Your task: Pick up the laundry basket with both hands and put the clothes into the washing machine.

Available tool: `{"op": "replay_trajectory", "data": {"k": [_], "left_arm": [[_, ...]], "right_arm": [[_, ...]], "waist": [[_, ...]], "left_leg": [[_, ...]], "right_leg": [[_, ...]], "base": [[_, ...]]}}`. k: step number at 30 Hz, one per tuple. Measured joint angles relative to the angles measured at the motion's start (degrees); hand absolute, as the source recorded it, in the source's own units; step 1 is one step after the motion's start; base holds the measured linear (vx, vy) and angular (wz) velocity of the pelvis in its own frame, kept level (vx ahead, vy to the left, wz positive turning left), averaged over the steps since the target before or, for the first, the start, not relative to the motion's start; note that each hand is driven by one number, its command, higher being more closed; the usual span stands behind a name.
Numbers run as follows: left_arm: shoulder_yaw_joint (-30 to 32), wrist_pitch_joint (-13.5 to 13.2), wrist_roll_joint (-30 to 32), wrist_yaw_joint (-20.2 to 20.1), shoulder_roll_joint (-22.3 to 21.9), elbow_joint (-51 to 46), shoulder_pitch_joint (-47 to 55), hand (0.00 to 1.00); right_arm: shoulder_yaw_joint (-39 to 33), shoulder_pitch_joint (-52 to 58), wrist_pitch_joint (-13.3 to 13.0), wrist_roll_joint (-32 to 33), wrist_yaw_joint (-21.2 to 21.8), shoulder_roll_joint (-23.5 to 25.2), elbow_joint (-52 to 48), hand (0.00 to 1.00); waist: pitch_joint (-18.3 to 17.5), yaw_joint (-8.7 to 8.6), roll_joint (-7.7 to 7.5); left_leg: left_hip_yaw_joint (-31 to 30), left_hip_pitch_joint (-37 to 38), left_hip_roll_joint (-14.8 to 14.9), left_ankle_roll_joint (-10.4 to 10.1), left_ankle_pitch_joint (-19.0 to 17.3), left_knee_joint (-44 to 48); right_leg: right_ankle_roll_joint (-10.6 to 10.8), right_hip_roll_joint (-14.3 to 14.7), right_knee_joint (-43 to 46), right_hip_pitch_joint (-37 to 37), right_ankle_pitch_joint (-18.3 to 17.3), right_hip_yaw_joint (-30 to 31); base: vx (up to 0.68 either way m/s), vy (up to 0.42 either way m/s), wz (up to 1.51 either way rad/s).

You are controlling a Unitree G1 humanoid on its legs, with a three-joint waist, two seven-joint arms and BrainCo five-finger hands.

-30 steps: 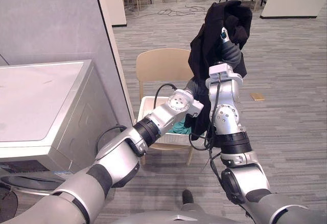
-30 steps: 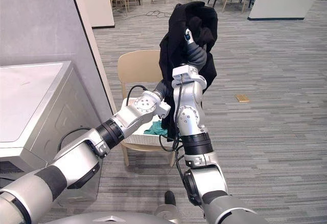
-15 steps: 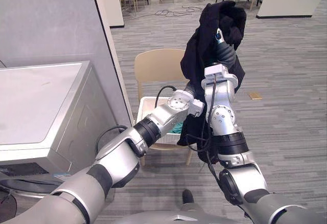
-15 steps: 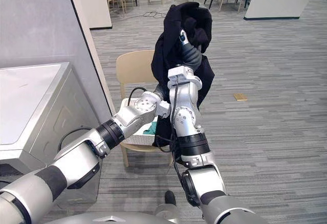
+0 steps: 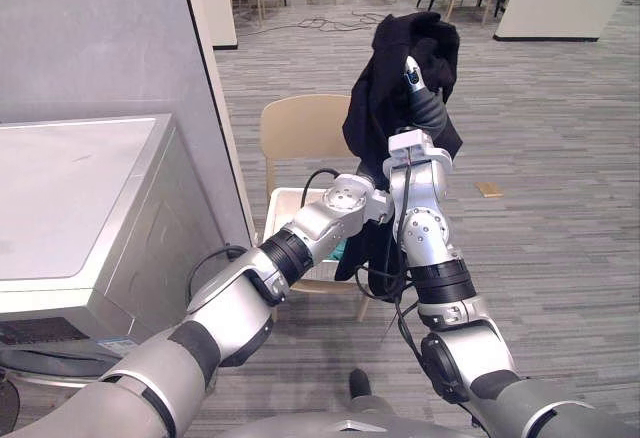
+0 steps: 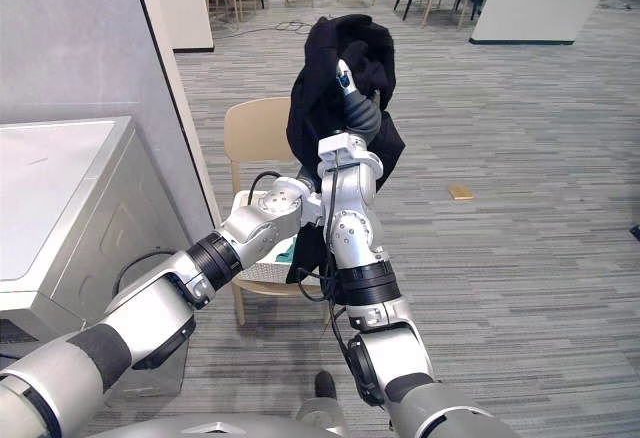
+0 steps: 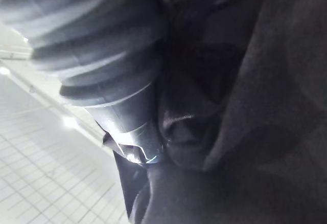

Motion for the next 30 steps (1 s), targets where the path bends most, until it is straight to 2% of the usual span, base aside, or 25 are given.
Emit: {"op": "replay_trajectory", "data": {"k": [3, 5, 9, 12, 16, 18, 21, 23, 25, 30], "left_arm": [[3.7, 0.0, -1.0, 1.0, 0.0, 1.0, 0.0, 1.0], [6.5, 0.1, -2.0, 1.4, 0.1, 1.8, 0.3, 1.0], [13.6, -0.2, -2.3, 2.1, 1.3, -0.5, 1.6, 1.0], [16.1, -1.0, -2.2, 2.2, 5.3, -7.5, 4.6, 1.0], [19.0, -1.3, -2.2, 2.2, 9.7, -15.9, 6.5, 1.0], [21.7, -2.3, -2.3, 2.4, 11.5, -19.5, 6.9, 1.0], [26.8, -4.7, -2.9, 3.7, 15.4, -25.5, 8.5, 1.0], [31.3, -6.9, -3.2, 4.6, 18.5, -29.9, 11.8, 1.0], [33.9, -7.8, -3.3, 5.1, 19.6, -32.9, 13.9, 1.0], [36.4, -8.7, -3.1, 6.0, 20.0, -41.2, 16.6, 1.0]], "right_arm": [[-0.3, 3.9, 0.8, -0.1, 0.2, -1.2, -1.5, 0.0], [-1.7, 9.5, 1.5, -0.2, 0.3, -1.8, -7.0, 0.0], [-6.3, 21.1, 2.7, -0.3, 1.4, -3.4, -15.2, 0.0], [-11.1, 30.4, 3.9, -1.3, 3.5, -3.4, -21.0, 0.0], [-14.2, 35.9, 5.6, -3.5, 6.9, -3.5, -25.1, 0.0], [-16.1, 37.2, 5.6, -3.6, 7.9, -3.4, -25.4, 0.0], [-23.0, 41.3, 5.6, -3.5, 8.9, -3.3, -25.3, 0.0], [-27.6, 44.9, 5.5, -3.4, 9.1, -3.2, -24.8, 0.0], [-29.8, 47.1, 5.5, -3.4, 9.1, -2.3, -24.7, 0.0], [-31.7, 49.0, 6.3, -3.3, 9.7, 2.4, -23.2, 0.0]], "waist": [[-0.2, 0.07, -0.97], [-0.3, 0.06, -1.51], [-0.3, 0.32, -1.62], [-0.4, 0.2, -1.58], [-0.5, 0.39, -1.4], [-0.6, 0.41, -1.12], [-1.2, 0.53, -0.09], [-2.0, 0.34, 1.19], [-2.3, 0.4, 1.78], [-2.3, 0.68, 2.07]], "left_leg": [[1.0, 0.7, -0.1, 0.1, -0.4, 0.0], [1.3, 0.8, -0.2, 0.2, -0.7, 0.0], [1.9, 1.0, -0.3, 0.4, -1.1, 0.1], [2.4, 0.9, -0.3, 0.4, -1.3, 0.1], [2.5, 0.8, 0.1, 0.1, -1.8, 0.5], [2.5, 0.7, 0.1, 0.1, -2.1, 1.0], [2.4, 0.7, 0.1, 0.3, -2.5, 1.2], [2.4, 0.6, 0.2, 0.3, -2.8, 1.2], [2.3, 0.6, 0.2, 0.3, -2.8, 1.2], [1.3, 0.5, 0.1, 0.3, -2.8, 1.8]], "right_leg": [[0.2, 0.0, 0.1, 0.0, -0.2, 1.0], [0.5, -0.1, 0.1, -0.1, -0.4, 1.4], [0.7, 0.0, 0.4, -0.3, -0.4, 1.7], [0.7, 0.4, 1.1, -1.1, -0.5, 2.2], [0.6, 1.0, 1.1, -1.1, -0.5, 2.3], [0.5, 1.0, 1.2, -1.1, -0.6, 2.3], [0.0, 1.0, 1.5, -1.1, -1.4, 2.3], [0.0, 1.0, 1.6, -1.2, -1.7, 2.3], [0.1, 1.0, 1.6, -1.2, -1.8, 2.2], [-0.2, 0.7, 2.2, -1.0, -2.3, 1.5]], "base": [[-0.03, -0.006, -0.18], [-0.01, -0.003, -0.08], [0.01, -0.008, -0.06], [0.02, -0.013, -0.11], [-0.01, -0.033, -0.04], [-0.02, -0.014, 0.0], [0.0, 0.0, 0.0], [0.0, 0.0, 0.0], [0.0, -0.011, 0.02], [-0.01, -0.024, 0.07]]}}
